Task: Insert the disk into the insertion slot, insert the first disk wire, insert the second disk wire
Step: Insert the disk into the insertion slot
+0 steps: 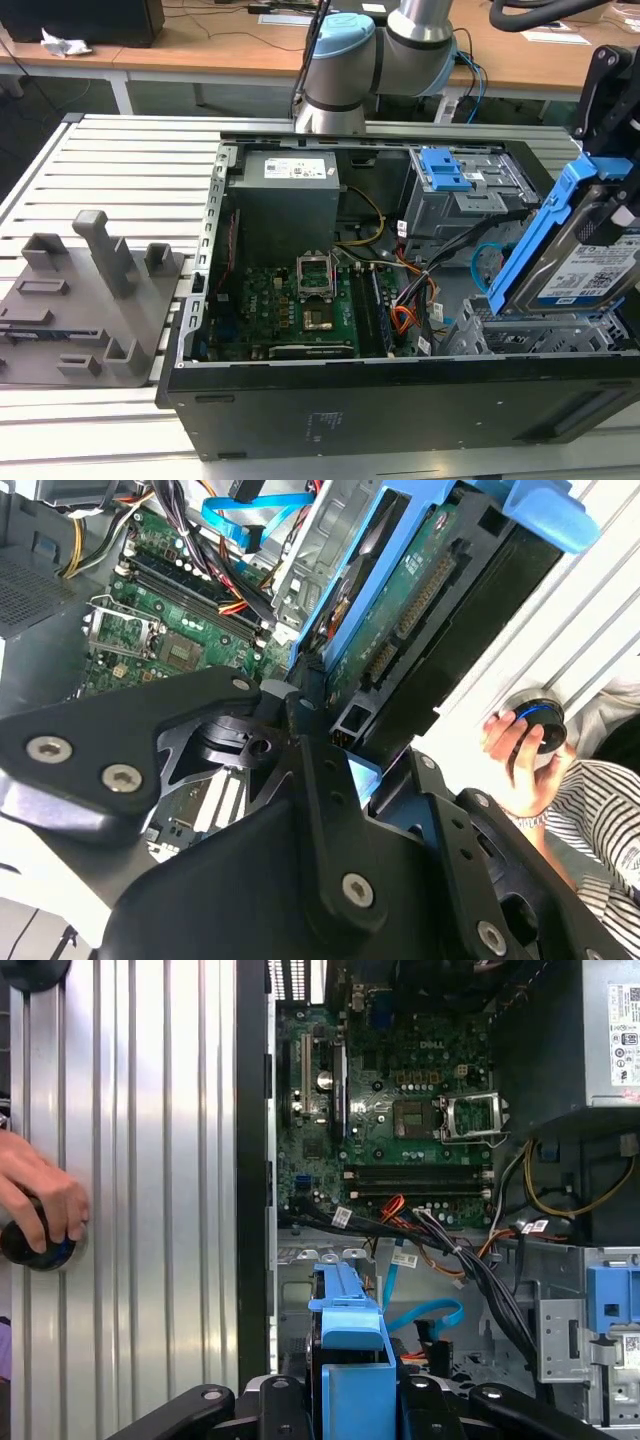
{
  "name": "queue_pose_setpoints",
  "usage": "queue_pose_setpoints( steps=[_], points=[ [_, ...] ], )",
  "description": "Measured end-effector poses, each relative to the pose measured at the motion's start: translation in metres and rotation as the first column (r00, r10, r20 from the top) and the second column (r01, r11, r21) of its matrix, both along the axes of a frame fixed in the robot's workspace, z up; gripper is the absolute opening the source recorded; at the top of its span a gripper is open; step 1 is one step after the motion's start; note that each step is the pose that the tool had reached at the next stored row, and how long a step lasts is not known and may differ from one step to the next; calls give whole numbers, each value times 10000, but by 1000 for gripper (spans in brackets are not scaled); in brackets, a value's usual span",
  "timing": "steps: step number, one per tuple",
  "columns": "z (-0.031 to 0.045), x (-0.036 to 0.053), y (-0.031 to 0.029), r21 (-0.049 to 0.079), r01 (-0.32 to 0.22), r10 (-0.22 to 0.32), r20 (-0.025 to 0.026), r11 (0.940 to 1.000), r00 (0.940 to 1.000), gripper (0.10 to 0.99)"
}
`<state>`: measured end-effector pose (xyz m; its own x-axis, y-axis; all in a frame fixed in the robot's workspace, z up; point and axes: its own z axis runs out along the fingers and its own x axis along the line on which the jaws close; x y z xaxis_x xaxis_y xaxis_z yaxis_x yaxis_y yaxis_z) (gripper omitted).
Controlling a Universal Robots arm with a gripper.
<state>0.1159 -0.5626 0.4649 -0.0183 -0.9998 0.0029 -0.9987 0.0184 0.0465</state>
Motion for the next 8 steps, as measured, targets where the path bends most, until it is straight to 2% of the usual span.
queue_pose_setpoints(
  steps=[8],
  points=[
    [-37, 2, 16, -2, -2, 2, 0, 10000, 10000, 365]
  ],
)
